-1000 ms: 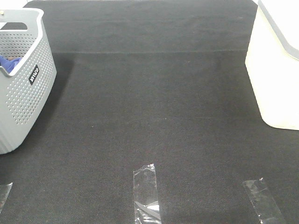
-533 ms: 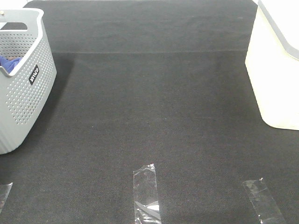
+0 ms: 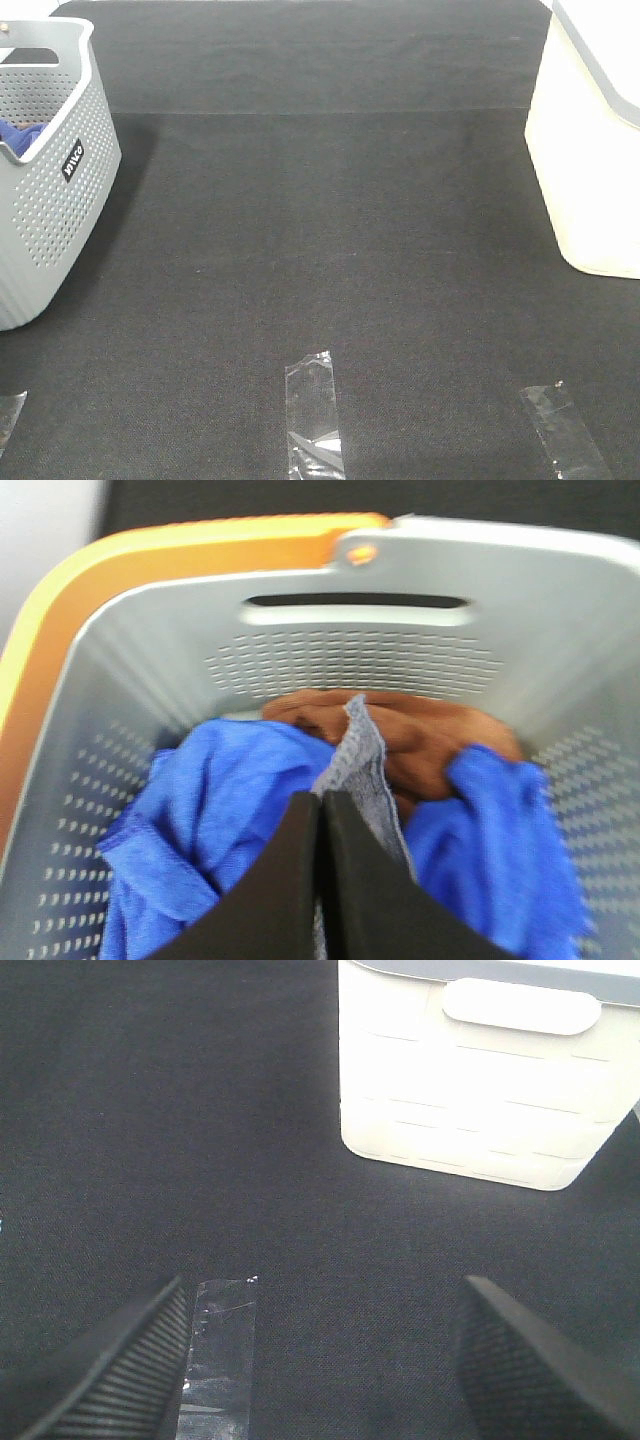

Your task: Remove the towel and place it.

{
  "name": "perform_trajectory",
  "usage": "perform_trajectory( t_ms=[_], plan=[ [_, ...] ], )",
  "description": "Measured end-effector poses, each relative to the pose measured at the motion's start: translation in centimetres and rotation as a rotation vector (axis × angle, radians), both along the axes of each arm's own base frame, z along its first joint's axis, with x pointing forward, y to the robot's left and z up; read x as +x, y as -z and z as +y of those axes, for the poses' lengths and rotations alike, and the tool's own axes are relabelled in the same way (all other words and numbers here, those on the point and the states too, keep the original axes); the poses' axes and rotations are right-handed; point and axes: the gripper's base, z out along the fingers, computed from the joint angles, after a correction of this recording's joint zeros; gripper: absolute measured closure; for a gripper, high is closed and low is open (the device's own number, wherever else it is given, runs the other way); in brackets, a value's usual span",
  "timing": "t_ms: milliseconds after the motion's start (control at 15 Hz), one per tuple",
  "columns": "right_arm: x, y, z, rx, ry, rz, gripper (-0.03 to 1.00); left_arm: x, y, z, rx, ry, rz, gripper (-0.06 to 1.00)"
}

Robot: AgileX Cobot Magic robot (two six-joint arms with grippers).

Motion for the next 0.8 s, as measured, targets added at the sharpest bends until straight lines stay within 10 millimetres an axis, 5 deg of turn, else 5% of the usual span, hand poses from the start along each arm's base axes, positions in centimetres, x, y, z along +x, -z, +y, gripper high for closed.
perform_trajectory(
  t_ms=[600,800],
  plan=[
    [0.0,0.0,0.0,0.0,0.0,0.0,0.27,-6.0,-12.4,-5.5,-0.214,0.337,-0.369,0.94],
    [0.0,0.0,0.0,0.0,0.0,0.0,0.27,-7.6,-15.1,-9.1,-0.232,0.473,-0.483,0.94]
  ],
)
